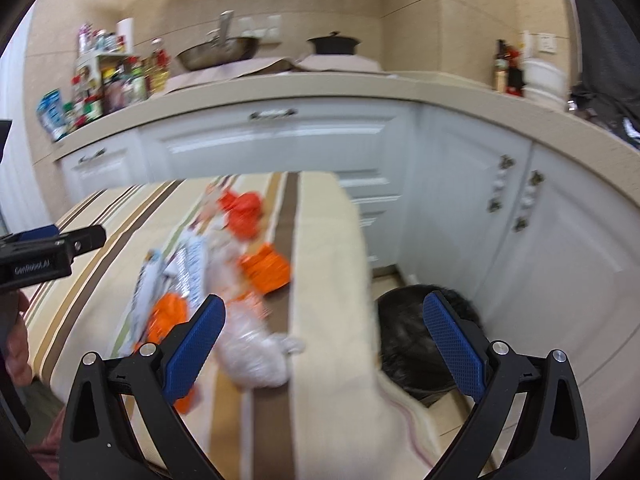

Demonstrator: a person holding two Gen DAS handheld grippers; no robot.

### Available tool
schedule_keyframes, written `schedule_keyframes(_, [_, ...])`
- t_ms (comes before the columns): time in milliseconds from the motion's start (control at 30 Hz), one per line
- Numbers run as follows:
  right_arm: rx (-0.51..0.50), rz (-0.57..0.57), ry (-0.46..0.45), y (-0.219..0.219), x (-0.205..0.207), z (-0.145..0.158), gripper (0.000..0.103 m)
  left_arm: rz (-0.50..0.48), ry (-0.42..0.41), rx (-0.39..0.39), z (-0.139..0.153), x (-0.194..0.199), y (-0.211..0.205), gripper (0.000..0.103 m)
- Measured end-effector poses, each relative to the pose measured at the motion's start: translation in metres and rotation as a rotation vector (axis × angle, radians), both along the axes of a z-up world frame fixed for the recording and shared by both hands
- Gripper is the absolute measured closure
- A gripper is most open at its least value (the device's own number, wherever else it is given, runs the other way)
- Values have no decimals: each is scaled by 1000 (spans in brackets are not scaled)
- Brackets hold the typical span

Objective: Collect trash
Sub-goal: 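Move the right tool toward the clear plastic bag while the left tool approaches the white sachet, then close the right gripper on the clear bag while the left gripper grasps the white sachet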

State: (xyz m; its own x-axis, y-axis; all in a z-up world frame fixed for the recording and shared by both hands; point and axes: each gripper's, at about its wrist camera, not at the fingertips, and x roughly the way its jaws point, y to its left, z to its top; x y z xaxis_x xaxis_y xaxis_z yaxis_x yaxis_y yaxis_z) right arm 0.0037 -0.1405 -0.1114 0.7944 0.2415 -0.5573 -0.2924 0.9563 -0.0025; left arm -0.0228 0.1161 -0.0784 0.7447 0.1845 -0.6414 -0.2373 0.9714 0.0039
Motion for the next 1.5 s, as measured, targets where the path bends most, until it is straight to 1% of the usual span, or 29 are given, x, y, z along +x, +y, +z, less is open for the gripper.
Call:
schedule_keyframes(133, [4, 38, 23, 11, -2, -19, 7, 6, 21, -3, -12, -11, 4, 4])
schedule_keyframes(300, [18, 63, 36, 17, 0, -30, 9, -6, 38, -18, -26, -15, 0, 5])
schedule_keyframes(333, [16, 68, 38, 18, 0, -32, 13, -7, 39, -19, -29, -15, -1, 5])
schedule_keyframes(367, [15, 73, 41, 19, -1, -34, 22, -8, 44, -21, -30, -15, -1, 5])
schedule_keyframes(400, [12, 79, 48, 20, 0, -37, 28, -9, 49, -23, -32, -15, -2, 5])
schedule_keyframes(433, [10, 83, 56, 22, 2, -39, 38, -9, 53, -22, -33, -15, -2, 5])
schedule_keyframes(500, [33, 92, 72, 21, 3, -43, 40, -9, 54, -23, -36, -16, -2, 6])
schedule_keyframes(567, [42, 96, 74, 22, 4, -45, 40, -14, 59, -30, -38, -16, -2, 13])
schedule_keyframes(600, [40, 104, 75, 24, 4, -47, 41, -16, 61, -34, -39, -16, -3, 13])
schedule_keyframes(667, [42, 121, 77, 26, 3, -48, 47, -23, 65, -43, -42, -17, -4, 13])
schedule_keyframes(700, [43, 135, 82, 28, 2, -50, 48, -28, 66, -46, -43, -17, -5, 13])
schedule_keyframes(767, [46, 150, 97, 29, 3, -52, 56, -37, 70, -48, -45, -17, -8, 13])
schedule_keyframes(900, [58, 161, 95, 28, 1, -53, 57, -47, 78, -56, -49, -15, -11, 15])
schedule_keyframes(1200, [59, 147, 90, 25, -1, -52, 57, -34, 99, -42, -64, 1, -21, 17])
schedule_keyframes(1233, [60, 146, 92, 25, -1, -52, 57, -37, 104, -34, -66, 4, -23, 20])
schedule_keyframes(1267, [61, 144, 92, 24, -1, -52, 57, -39, 109, -25, -69, 6, -25, 27])
schedule_keyframes(1300, [62, 142, 91, 23, -1, -52, 57, -41, 119, -15, -72, 8, -26, 29])
schedule_keyframes(1367, [65, 139, 91, 22, -1, -52, 57, -37, 140, -17, -78, 9, -26, 39])
schedule_keyframes(1500, [75, 128, 86, 18, -2, -51, 57, -39, 153, -29, -83, 5, -22, 50])
